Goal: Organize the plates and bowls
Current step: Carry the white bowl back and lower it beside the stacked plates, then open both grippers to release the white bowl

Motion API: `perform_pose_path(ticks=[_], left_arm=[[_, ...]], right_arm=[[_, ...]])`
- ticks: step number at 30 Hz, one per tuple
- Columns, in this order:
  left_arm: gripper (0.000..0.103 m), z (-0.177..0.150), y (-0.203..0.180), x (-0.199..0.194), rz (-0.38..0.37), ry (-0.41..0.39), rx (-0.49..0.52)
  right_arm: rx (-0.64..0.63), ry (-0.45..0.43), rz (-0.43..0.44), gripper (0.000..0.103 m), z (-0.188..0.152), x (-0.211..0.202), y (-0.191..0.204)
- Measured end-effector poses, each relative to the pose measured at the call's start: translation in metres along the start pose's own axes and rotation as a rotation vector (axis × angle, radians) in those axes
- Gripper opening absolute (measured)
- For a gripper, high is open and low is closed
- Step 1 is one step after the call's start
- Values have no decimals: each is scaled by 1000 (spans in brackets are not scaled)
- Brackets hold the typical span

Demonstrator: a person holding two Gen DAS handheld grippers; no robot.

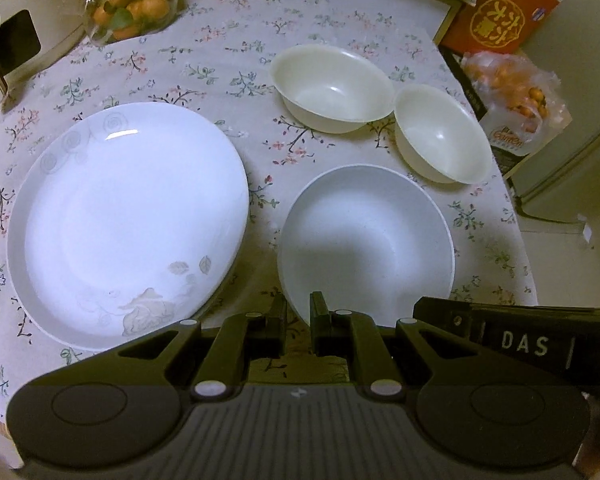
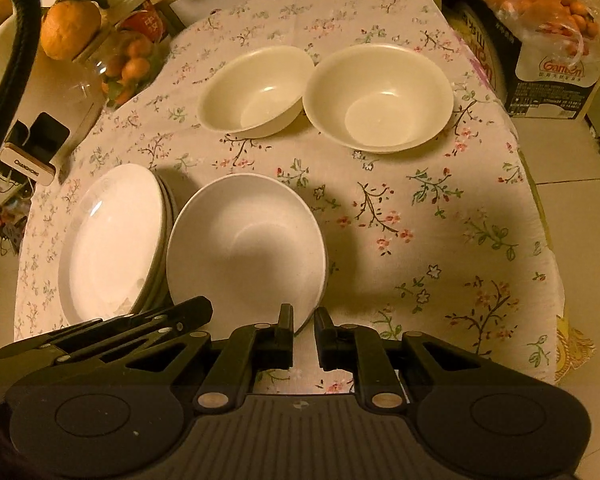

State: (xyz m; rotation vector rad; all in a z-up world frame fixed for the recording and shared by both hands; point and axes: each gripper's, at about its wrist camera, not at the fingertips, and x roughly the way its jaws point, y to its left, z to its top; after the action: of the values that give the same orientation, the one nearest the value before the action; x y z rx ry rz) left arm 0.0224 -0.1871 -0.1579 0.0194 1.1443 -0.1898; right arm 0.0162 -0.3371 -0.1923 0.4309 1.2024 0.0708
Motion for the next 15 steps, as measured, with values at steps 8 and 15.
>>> perform_pose_path(ticks=[8, 15], left_arm=[[16, 2, -3, -1, -12, -10, 18], [26, 6, -5, -6, -3, -32, 13]], right_arm=[[26, -5, 9, 14, 3, 2, -3], [40, -28, -1, 26, 6, -1, -6]])
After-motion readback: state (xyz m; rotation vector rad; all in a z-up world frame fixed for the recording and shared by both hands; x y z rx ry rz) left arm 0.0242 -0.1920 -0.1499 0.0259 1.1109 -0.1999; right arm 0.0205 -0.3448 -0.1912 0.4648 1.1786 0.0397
